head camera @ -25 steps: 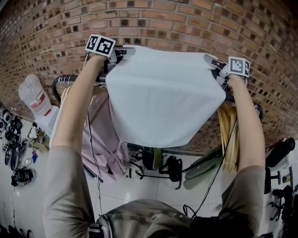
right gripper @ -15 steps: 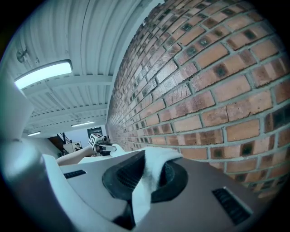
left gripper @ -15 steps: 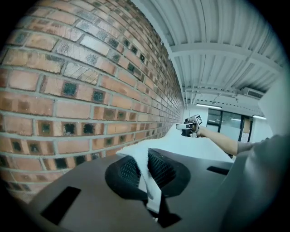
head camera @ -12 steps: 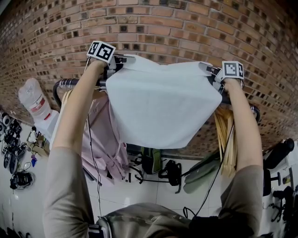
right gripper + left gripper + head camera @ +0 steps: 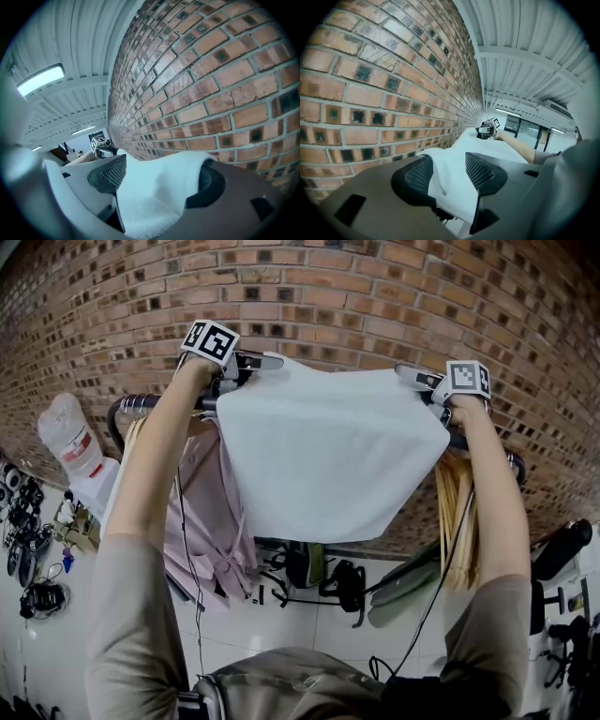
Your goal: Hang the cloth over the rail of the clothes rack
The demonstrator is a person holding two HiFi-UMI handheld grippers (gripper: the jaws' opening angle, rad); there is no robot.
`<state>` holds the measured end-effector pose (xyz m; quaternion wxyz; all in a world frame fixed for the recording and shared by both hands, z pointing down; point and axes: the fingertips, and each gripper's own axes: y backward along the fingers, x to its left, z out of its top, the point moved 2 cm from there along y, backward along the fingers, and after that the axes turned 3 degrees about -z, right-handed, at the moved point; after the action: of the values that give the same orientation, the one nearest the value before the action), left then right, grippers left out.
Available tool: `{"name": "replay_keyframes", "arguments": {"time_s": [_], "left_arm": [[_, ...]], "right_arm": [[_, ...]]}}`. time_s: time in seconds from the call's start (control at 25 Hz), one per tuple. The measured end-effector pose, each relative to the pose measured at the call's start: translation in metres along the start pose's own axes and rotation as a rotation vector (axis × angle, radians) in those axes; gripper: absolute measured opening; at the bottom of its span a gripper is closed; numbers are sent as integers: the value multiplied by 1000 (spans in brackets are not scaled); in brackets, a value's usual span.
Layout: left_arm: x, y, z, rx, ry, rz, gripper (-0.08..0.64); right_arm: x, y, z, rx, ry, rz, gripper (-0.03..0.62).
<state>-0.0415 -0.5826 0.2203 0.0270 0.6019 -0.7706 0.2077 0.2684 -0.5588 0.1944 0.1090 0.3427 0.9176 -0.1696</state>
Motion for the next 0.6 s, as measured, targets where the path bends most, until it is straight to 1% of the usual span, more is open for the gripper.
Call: {"name": "replay_keyframes", "arguments": {"time_s": [0.12, 0.28, 0.36, 0.52, 0.6], "left_arm": [[0, -1, -4, 27, -5, 3, 207], [4, 0, -15, 81, 19, 31, 208], [6, 0, -21, 115, 15, 51, 207], [3, -2, -20, 111, 12, 46, 207], [2, -2, -21, 118, 9, 45, 209]], "right_arm": [[2, -4, -5, 21, -24, 9, 397], [2, -7, -15, 73, -13, 5, 399], [4, -7, -17, 89, 1, 11, 400], [17, -8, -21, 102, 29, 60, 399], [16, -8, -22, 103, 36, 55, 399]]}}
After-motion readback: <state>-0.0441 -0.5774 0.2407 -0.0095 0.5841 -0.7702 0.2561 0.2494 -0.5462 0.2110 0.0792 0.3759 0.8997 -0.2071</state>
